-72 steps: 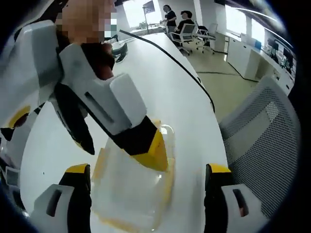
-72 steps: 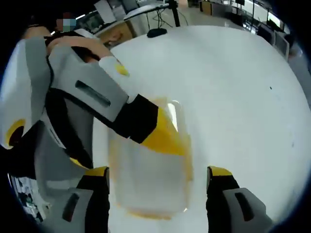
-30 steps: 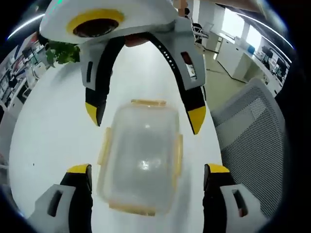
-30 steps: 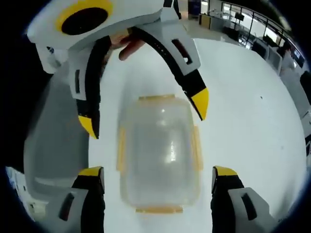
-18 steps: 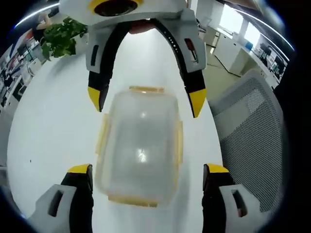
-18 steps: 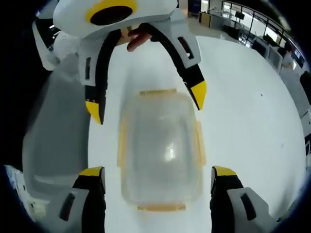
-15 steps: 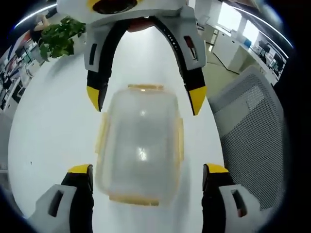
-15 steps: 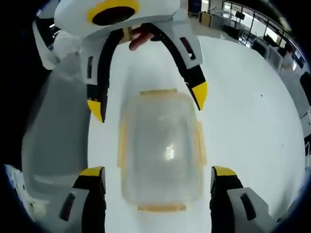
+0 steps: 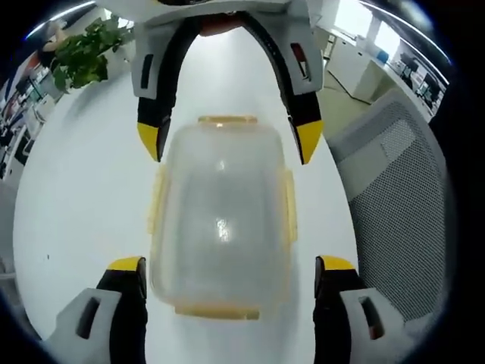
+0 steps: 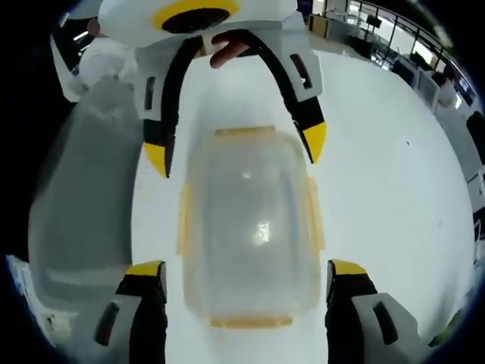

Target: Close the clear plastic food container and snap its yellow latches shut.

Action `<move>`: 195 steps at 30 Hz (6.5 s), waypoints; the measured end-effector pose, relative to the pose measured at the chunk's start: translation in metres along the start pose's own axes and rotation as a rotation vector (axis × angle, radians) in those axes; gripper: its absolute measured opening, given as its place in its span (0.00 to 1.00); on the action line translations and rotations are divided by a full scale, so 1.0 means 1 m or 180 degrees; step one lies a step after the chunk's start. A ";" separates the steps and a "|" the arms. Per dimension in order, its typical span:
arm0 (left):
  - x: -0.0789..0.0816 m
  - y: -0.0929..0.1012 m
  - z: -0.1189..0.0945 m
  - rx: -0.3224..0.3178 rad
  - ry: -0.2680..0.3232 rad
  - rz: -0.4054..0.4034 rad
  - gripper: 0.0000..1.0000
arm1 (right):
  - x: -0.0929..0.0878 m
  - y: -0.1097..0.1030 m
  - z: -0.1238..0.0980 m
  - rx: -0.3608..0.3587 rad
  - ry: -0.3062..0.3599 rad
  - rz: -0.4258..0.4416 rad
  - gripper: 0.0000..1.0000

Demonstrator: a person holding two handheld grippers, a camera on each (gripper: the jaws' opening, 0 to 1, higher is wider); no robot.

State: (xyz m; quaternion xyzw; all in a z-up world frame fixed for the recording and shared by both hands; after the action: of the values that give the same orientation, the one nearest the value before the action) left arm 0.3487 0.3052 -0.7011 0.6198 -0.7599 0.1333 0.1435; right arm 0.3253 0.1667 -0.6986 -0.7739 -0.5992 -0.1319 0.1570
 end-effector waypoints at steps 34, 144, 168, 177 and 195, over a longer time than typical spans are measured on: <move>0.005 -0.005 0.018 0.0149 -0.0200 0.0093 0.86 | -0.004 0.004 0.013 -0.0037 -0.0071 -0.0173 0.82; -0.085 0.018 -0.007 0.0528 -0.0606 -0.0214 0.91 | 0.092 -0.003 0.064 0.0025 0.0045 -0.0457 0.87; -0.117 0.020 -0.022 0.0536 -0.0600 -0.0328 0.92 | 0.123 -0.005 0.079 0.0028 0.0061 -0.0558 0.89; -0.125 0.018 -0.025 0.0525 -0.0595 -0.0327 0.92 | 0.130 -0.005 0.082 0.0002 0.0072 -0.0556 0.89; -0.126 0.016 -0.026 0.0525 -0.0579 -0.0330 0.92 | 0.131 -0.005 0.082 -0.0022 0.0064 -0.0561 0.90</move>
State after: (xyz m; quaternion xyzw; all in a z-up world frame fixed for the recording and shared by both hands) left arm 0.3582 0.4322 -0.7257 0.6774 -0.7233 0.1309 0.0292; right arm 0.3542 0.3167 -0.7218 -0.7173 -0.6629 -0.1550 0.1481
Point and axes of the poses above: the point that each gripper's makers call its tool centre point, and the gripper's own axes: z roughly forward along the fingers, y roughly to its right, x roughly out of its top, the point moved 10 cm from there along -z, roughly backward along the fingers, and after that the axes turned 1 degree about x, right-handed, at the moved point
